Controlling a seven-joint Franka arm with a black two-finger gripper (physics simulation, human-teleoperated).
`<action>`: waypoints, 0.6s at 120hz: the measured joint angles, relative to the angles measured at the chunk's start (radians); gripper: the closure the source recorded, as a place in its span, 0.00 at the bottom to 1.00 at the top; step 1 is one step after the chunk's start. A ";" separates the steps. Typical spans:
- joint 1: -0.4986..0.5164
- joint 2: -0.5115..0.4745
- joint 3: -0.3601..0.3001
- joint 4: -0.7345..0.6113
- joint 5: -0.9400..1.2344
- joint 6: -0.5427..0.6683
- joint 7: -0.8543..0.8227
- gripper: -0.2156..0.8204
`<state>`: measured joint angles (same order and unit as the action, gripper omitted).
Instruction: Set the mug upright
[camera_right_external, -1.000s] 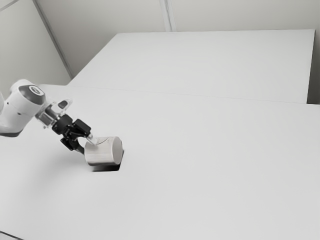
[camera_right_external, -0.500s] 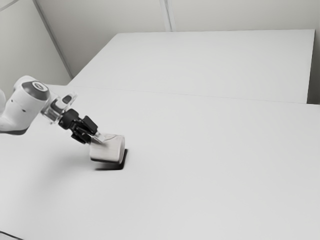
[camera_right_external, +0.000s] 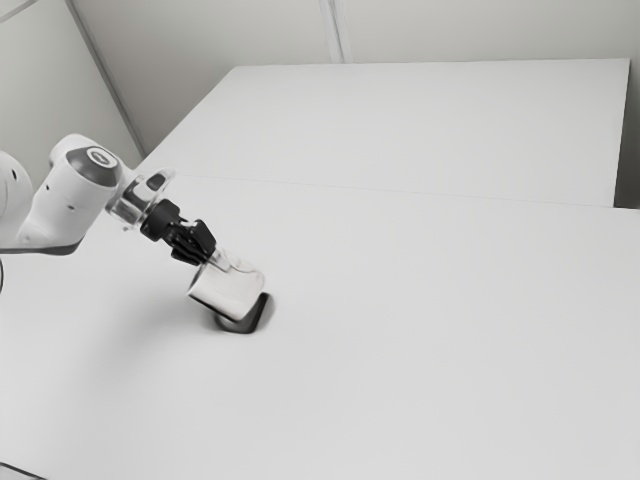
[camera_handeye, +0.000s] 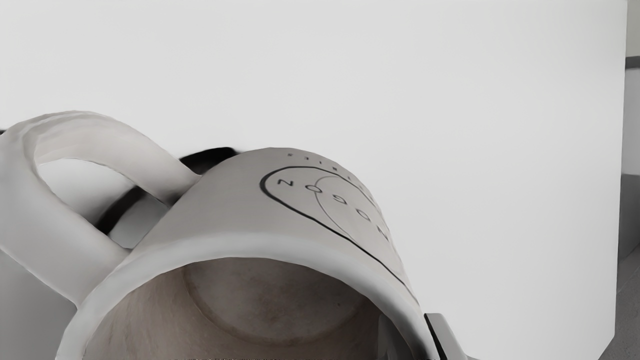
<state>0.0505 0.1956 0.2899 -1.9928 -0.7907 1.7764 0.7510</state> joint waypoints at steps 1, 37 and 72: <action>0.000 0.000 0.000 0.000 0.000 0.000 0.000 0.92; -0.012 -0.045 -0.005 -0.004 0.034 0.009 -0.032 0.96; -0.044 -0.124 -0.080 -0.032 0.334 0.104 -0.126 0.96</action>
<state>0.0060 0.0718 0.2101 -2.0249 -0.4563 1.8802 0.6251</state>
